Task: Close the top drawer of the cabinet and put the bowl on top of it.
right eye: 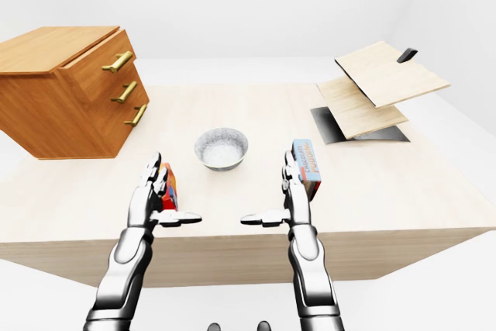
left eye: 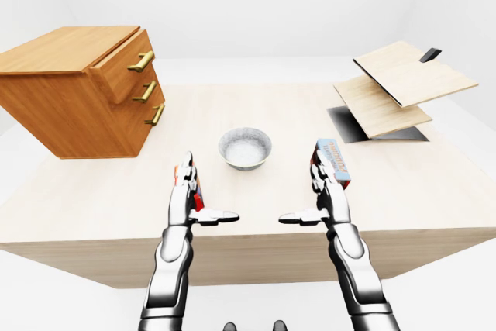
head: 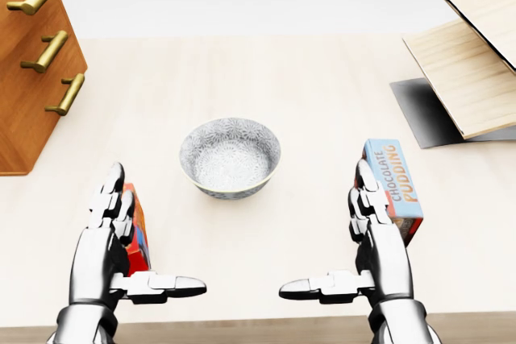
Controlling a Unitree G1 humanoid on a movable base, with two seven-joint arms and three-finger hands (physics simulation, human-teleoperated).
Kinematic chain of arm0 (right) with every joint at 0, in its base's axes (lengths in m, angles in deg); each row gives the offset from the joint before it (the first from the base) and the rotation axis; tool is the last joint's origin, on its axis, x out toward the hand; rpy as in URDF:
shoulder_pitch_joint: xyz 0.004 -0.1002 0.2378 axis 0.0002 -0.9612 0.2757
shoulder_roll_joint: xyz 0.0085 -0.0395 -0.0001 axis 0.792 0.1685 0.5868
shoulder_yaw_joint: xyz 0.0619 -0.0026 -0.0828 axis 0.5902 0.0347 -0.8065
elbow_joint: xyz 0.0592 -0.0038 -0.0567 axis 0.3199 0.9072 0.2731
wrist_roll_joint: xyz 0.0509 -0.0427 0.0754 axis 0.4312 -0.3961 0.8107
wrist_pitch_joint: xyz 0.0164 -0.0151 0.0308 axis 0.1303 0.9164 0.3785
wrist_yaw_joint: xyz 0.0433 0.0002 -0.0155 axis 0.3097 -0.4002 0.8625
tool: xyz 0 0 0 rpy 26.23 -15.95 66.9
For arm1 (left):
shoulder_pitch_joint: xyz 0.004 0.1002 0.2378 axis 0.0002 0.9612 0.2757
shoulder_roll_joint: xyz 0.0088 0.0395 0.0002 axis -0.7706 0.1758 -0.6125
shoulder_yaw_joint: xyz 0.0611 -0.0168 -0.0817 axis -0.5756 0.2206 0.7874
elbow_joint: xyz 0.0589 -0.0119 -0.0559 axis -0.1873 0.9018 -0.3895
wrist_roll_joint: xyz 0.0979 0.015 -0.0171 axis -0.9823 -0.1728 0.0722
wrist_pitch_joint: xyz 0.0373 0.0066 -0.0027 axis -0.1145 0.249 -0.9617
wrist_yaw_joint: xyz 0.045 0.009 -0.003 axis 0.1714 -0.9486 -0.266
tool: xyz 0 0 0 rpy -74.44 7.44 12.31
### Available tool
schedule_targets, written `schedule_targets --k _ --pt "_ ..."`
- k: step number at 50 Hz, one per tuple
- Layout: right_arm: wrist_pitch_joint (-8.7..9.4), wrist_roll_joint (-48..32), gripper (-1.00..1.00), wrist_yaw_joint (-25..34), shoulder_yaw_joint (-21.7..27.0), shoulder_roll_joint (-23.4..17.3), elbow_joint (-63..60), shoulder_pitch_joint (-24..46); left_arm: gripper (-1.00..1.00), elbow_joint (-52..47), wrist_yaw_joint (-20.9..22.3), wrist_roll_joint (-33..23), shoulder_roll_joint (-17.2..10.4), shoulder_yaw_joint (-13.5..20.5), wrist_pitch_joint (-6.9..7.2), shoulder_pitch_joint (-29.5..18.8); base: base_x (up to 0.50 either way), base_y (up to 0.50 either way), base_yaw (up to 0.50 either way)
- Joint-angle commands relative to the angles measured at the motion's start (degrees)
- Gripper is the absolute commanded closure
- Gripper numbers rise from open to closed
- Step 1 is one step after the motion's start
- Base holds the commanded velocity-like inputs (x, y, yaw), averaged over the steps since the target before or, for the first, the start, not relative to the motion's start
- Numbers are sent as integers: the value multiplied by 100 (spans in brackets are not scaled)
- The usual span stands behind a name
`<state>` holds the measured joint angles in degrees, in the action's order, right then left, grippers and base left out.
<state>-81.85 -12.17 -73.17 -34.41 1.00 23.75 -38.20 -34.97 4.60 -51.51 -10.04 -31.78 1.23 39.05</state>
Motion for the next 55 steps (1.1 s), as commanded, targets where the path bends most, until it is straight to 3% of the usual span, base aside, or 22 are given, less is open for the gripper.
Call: schedule_targets --k 1,4,6,7,13,24,42,43,47,54,55 --pt "167 -57 -100 207 -153 30 -292 -186 -100 160 88 -23 -146 230 21 -213 0 0 0" --pt "307 -70 -100 246 -251 47 -565 -272 -100 -64 94 32 -154 271 198 -215 0 0 0" --pt "326 -72 -100 257 -278 49 -671 -322 -100 -70 95 31 -152 272 201 -214 0 0 0" --pt "380 -75 -100 266 -296 45 -789 -362 -100 -384 136 66 -144 251 369 -118 0 0 0" --pt "442 -30 -100 275 -365 48 -1489 -507 -100 -838 152 20 -117 227 512 20 0 0 0" --pt "442 40 -100 269 -432 30 -2085 -614 -100 -1519 163 -74 -99 204 512 46 0 0 0" --pt "442 144 -100 250 -703 -72 -3262 -1304 -100 -2524 294 -46 -30 162 512 583 0 0 0" --pt "442 202 -100 286 -708 -98 -3363 -1450 -100 -2937 354 -1 -6 132 512 849 0 0 0" --pt "442 272 -100 321 -725 -143 -3449 -1684 -100 -3206 448 32 29 109 512 1172 0 0 0" --pt "442 281 -100 311 -731 -155 -3449 -1689 -100 -3211 460 25 40 115 512 1178 0 0 0" --pt "442 261 -100 303 -823 -199 -3856 -2072 -100 -3603 576 108 79 76 512 1706 0 0 0"
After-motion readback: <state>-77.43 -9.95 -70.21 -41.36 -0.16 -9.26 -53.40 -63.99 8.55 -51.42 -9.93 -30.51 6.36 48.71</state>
